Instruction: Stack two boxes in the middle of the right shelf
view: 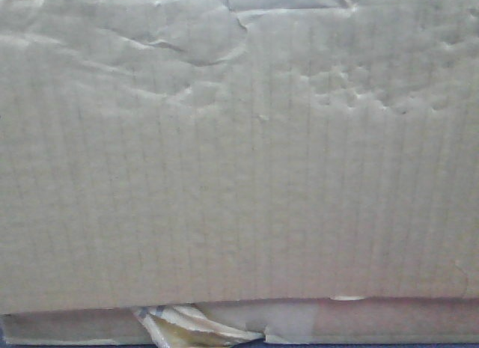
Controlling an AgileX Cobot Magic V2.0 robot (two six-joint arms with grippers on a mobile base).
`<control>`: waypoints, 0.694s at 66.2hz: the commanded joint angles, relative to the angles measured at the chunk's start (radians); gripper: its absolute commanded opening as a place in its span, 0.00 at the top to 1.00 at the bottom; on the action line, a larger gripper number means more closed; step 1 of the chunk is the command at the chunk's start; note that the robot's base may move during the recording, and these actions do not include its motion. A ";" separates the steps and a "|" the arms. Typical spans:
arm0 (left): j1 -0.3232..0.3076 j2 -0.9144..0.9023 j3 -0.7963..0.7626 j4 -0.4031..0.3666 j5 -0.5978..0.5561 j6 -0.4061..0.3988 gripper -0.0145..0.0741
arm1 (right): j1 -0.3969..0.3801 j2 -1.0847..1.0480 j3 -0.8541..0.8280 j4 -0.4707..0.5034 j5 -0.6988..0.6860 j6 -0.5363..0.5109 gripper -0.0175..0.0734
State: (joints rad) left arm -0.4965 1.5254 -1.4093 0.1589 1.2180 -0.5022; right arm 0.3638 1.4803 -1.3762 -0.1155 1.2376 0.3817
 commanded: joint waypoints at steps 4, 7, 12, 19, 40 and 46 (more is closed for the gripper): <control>0.001 -0.003 -0.006 0.067 0.003 -0.058 0.96 | 0.003 0.001 -0.003 -0.053 -0.017 0.014 0.99; 0.001 -0.005 -0.013 0.092 0.003 -0.076 0.96 | 0.004 -0.006 -0.012 -0.076 -0.017 0.036 0.99; 0.001 -0.005 -0.041 0.116 0.003 -0.085 0.96 | 0.008 -0.020 -0.030 -0.114 -0.017 0.057 0.99; -0.001 -0.023 -0.081 0.125 0.003 -0.099 0.96 | 0.008 -0.048 -0.048 -0.121 -0.017 0.069 0.99; -0.016 -0.098 -0.259 0.295 0.003 -0.126 0.96 | 0.008 -0.158 -0.062 -0.246 -0.154 0.091 0.99; -0.016 -0.100 -0.313 0.331 0.003 -0.126 0.96 | 0.008 -0.176 -0.081 -0.246 -0.208 0.093 0.99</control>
State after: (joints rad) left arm -0.5170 1.4532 -1.6659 0.3857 1.2176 -0.6131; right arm 0.3807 1.3340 -1.4353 -0.2548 1.0615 0.4744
